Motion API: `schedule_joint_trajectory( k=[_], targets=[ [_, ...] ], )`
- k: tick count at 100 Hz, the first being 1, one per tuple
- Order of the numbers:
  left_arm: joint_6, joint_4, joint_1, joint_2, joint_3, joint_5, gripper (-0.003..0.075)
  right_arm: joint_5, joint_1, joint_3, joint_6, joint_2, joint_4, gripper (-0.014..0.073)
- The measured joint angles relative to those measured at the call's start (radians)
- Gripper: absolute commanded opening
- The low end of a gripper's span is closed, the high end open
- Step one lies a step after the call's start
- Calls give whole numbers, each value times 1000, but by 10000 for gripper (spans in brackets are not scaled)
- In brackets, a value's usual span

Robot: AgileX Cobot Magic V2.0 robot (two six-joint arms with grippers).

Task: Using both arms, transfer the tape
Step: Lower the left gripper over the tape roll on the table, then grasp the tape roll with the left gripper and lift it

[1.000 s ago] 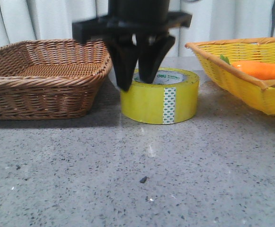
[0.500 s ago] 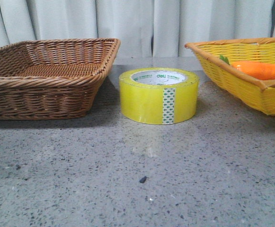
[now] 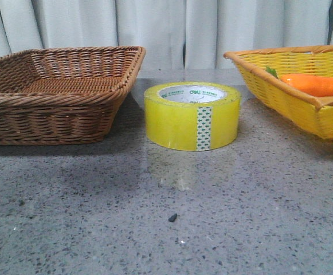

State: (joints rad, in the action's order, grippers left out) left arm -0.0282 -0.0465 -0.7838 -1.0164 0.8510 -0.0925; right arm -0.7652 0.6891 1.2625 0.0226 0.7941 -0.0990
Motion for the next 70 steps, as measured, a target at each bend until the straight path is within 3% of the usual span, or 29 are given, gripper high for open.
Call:
schedule_joint_trajectory(
  k=[17,41,70],
  targets=[
    [2,12,-87,-215,192,-182,457,18,0,-130,1,-138,-2,-74],
    [9,17,-120,-503,444,-443,458,10,0,-196,1,-200,-2,-74],
    [28,19,-123,-735,578,-540,458,10,0,-198,1,-202,-2,-74]
  ],
)
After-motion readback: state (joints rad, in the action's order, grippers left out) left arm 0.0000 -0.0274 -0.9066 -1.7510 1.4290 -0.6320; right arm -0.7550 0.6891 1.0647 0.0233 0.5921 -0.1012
